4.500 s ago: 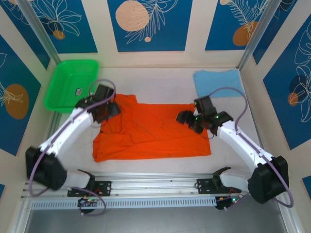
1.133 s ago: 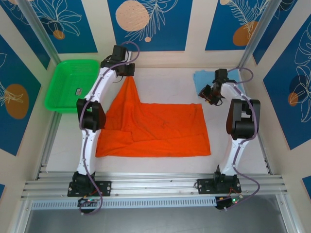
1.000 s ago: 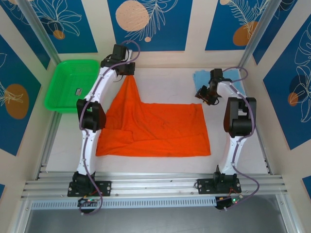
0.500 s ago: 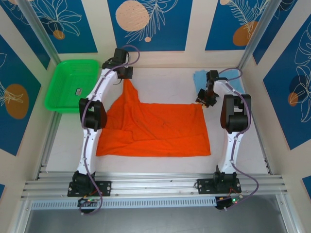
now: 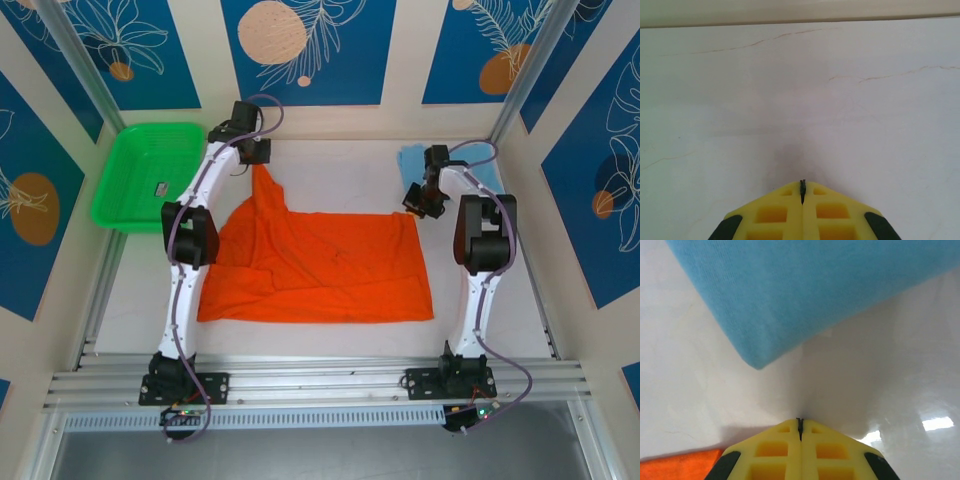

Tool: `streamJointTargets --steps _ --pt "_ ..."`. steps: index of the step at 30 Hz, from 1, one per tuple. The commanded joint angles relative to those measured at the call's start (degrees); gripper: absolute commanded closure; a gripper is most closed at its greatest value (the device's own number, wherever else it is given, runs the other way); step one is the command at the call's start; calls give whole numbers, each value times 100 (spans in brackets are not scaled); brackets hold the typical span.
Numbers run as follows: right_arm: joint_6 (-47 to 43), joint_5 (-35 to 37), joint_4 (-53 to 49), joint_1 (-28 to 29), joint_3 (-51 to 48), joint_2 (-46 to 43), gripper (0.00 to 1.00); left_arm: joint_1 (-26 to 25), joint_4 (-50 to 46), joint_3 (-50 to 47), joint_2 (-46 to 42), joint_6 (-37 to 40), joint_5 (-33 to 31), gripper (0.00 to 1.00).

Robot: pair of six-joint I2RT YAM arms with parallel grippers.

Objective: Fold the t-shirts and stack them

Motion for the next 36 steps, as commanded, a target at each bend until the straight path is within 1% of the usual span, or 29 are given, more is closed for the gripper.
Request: streamJointTargets --steps 1,4,8,11,14,17,21,24,29,32,36 --pt "216 -260 431 -208 -375 -685 100 54 159 -22 -160 -75 444 100" --pt "239 -301 721 -267 -657 -975 100 53 601 -493 -459 -12 743 100" --pt "335 -387 916 -415 -948 -1211 100 55 1060 -1107 -841 97 713 100" --pt "377 -492 1079 -532 -1158 -1315 100 54 999 -1111 -777 174 595 100" --pt "322 -572 1124 -553 -1219 -1322 100 60 961 -1136 -703 134 544 100" --pt "335 -554 1140 -566 -1307 -1369 100 68 920 -1108 -675 46 355 100" --pt "355 -847 1521 -637 -1686 -1656 100 73 1071 -1392 -991 103 743 100" --pt "339 -1097 1569 -659 -1922 -1944 100 64 1524 -2184 -1617 130 806 100" --pt "358 -1367 1540 -677 -2439 -2433 100 51 2358 -4273 -3026 48 569 100" --pt "511 -1383 1431 -685 -2712 -2661 100 53 2614 -5280 -3680 -88 375 100" --pt "693 -1401 1540 -692 -3274 -3124 100 12 2822 -6389 -4430 -439 111 100"
